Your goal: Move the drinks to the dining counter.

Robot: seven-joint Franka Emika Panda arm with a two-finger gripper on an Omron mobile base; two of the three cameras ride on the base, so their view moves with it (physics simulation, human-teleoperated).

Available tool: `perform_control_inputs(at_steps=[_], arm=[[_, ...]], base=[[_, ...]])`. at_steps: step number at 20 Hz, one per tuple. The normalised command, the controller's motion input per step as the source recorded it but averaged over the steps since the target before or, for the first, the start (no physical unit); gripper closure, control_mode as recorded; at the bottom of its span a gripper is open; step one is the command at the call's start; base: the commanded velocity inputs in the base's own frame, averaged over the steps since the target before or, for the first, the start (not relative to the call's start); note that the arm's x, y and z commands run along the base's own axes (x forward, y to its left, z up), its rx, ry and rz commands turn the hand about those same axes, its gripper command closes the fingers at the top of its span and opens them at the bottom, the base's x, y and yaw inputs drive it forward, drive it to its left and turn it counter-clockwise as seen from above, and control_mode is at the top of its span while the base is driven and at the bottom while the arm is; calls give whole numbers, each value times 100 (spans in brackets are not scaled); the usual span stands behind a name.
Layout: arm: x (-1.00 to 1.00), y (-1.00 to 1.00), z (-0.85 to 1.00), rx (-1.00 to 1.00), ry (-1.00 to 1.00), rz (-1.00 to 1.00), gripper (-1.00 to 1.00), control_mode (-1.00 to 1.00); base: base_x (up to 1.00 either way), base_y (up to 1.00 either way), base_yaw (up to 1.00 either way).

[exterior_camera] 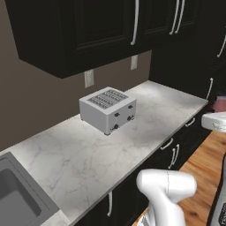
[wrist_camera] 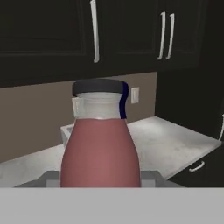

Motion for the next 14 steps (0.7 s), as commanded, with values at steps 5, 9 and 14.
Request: perform_control_inputs(at_steps=[5,9,14], arm=[[-51,80,2,0,-21,-23,100,-100],[-26,22,0,1,-20,-22,100,-100],[-48,-3,0,6,-15,-13,100,-100]], base=[[0,0,0],[0,0,0],[0,0,0]])
